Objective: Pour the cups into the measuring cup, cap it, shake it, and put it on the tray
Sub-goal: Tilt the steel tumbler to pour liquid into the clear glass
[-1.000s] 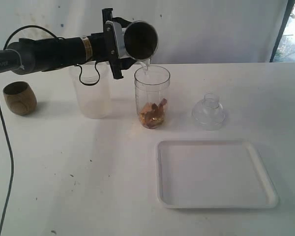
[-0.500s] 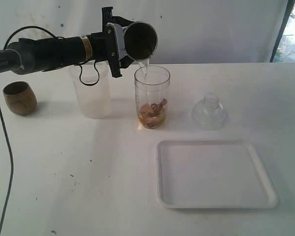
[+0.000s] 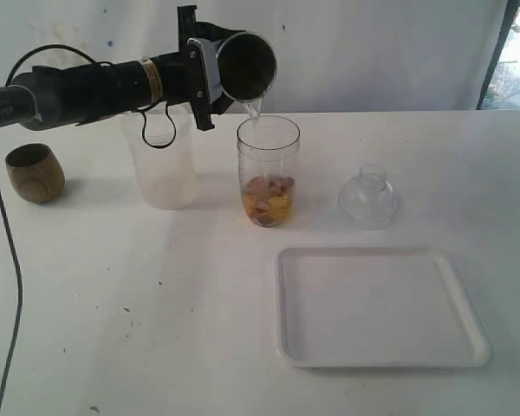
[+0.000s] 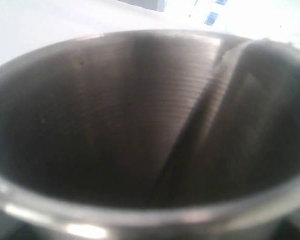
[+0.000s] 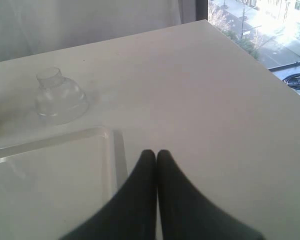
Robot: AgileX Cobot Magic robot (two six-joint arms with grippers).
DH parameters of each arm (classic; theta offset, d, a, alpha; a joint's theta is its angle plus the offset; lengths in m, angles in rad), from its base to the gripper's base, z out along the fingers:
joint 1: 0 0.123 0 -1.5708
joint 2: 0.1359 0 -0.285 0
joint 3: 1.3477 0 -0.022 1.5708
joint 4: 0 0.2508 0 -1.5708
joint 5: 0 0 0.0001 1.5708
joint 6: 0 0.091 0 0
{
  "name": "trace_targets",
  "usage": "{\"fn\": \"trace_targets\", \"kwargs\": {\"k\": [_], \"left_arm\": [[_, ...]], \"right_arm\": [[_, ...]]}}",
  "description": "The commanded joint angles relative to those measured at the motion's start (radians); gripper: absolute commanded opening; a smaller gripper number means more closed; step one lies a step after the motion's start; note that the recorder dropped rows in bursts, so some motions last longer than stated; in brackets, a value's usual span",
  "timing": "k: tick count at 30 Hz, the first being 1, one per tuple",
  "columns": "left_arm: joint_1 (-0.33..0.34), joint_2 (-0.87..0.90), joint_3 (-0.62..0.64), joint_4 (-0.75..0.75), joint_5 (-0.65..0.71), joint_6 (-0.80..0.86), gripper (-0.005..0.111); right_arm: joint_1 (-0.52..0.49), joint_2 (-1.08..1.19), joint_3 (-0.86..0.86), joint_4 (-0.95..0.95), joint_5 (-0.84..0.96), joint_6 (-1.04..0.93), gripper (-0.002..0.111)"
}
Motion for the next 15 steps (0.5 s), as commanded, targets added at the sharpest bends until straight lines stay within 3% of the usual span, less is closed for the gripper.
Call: {"fn": "trace_targets", "kwargs": {"k": [1,15], "left_arm": [[0.0,-0.028,-0.014,-0.059,-0.015,0.032,0.0],[-0.02,-0.028,-0.014,-0.096,0.019,0.108,0.0]], "right_arm": [[0.003,-0.005,0.005,-0.003,-0.008,0.005,0.0],[0.003,-0.005,0.005,-0.003,-0.008,0.005,0.0]]}}
